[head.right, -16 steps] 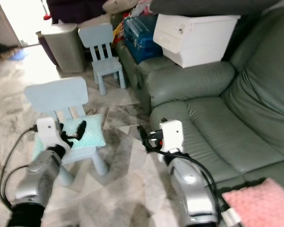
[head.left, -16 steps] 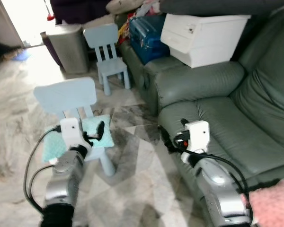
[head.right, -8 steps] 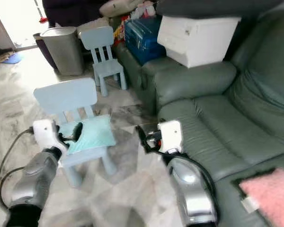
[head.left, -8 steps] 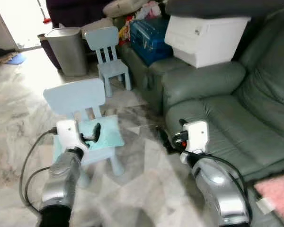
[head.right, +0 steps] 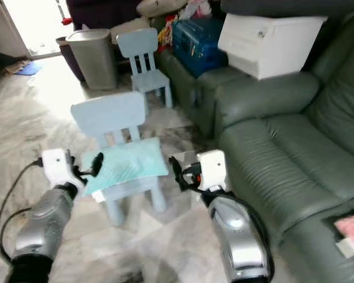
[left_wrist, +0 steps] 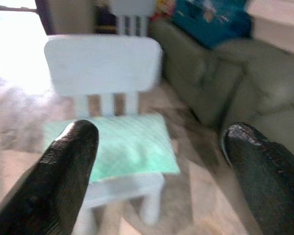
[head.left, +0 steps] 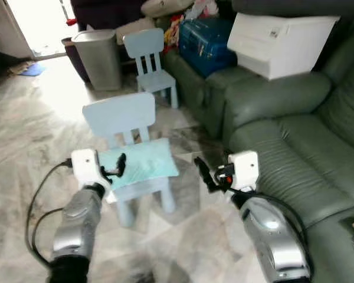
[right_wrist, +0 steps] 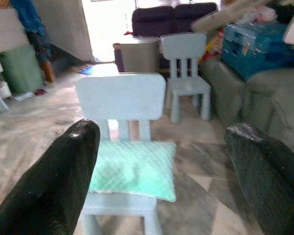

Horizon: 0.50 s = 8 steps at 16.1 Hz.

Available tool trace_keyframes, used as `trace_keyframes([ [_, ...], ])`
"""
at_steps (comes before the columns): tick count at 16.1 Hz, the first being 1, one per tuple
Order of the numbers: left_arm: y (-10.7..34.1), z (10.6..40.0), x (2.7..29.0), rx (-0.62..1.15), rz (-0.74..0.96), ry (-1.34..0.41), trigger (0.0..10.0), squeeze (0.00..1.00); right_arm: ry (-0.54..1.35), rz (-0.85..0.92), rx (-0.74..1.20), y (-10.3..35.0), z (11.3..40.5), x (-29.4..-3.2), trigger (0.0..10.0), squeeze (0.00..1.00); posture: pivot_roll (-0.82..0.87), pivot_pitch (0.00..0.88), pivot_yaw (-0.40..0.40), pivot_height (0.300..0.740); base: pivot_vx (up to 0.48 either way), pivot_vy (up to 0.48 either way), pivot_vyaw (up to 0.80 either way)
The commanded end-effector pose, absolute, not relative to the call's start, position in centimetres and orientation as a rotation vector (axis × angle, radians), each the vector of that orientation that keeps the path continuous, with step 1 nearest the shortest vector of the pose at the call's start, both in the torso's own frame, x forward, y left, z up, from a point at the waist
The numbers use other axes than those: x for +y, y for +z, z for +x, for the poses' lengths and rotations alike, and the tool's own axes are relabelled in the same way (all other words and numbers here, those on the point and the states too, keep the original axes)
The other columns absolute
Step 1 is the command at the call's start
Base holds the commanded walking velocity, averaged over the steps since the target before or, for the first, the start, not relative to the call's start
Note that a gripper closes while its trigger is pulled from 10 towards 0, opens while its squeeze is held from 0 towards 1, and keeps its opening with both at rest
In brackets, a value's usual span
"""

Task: Move the pillow to the sofa

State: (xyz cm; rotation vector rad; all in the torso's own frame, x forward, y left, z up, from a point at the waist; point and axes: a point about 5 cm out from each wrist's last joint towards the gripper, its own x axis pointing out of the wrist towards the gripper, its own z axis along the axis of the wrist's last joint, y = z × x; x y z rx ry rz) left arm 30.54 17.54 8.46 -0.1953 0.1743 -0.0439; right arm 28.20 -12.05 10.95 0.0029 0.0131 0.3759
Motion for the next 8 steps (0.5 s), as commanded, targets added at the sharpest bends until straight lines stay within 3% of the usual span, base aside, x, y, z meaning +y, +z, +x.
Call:
trace_keyframes([
  [1, 9.23, 30.80, 17.80, 0.138, -0.146, -0.039, 10.0, 0.00, 0.371, 0.012, 0.004, 11.20, 28.27, -12.08, 10.0, 0.00, -0.17, 0.000, 0.060, 0.740, 0.000, 0.000, 0.00],
  [8, 9.75, 31.18, 18.10, 0.087, -0.209, -0.024, 10.0, 0.00, 0.371, 0.009, 0.000, 11.13, 28.25, -12.01, 10.0, 0.00, -0.18, 0.000, 0.064, 0.740, 0.000, 0.000, 0.00],
])
